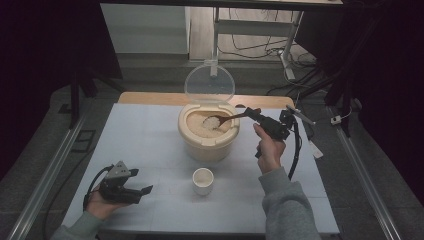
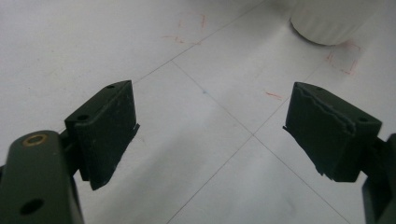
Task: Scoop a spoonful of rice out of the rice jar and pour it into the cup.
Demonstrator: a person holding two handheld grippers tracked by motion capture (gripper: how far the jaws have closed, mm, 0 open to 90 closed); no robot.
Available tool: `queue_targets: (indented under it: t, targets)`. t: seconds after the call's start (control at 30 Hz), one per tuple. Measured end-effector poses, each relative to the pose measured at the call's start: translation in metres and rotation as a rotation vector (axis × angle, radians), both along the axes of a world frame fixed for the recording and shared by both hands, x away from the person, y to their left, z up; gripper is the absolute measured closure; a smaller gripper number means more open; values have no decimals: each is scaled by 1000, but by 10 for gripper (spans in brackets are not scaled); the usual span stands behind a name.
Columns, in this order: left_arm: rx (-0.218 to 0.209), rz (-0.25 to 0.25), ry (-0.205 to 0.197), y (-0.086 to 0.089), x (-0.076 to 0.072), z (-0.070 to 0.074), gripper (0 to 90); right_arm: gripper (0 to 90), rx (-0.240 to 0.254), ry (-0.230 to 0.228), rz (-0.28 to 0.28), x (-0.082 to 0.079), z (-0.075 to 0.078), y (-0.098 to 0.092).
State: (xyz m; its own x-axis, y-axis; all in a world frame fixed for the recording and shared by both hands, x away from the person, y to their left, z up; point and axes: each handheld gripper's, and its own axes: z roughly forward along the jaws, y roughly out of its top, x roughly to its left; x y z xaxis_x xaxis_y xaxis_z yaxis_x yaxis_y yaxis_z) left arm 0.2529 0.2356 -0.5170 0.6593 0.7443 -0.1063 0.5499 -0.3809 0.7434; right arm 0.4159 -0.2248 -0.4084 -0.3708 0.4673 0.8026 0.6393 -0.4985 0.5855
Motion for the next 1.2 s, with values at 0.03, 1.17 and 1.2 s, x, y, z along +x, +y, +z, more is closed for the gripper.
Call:
queue_targets:
  t: [0.03,1.17,1.2]
  targets:
    - [0,0,0,0,0,0,164,827,14,12,-1,1,0,-2]
    - [4,-2,4,0,1,-1,165,827,70,6,18,-8,7,-13]
    - [4,-2,5,0,1,-1,165,827,69,6,21,-9,8,-13]
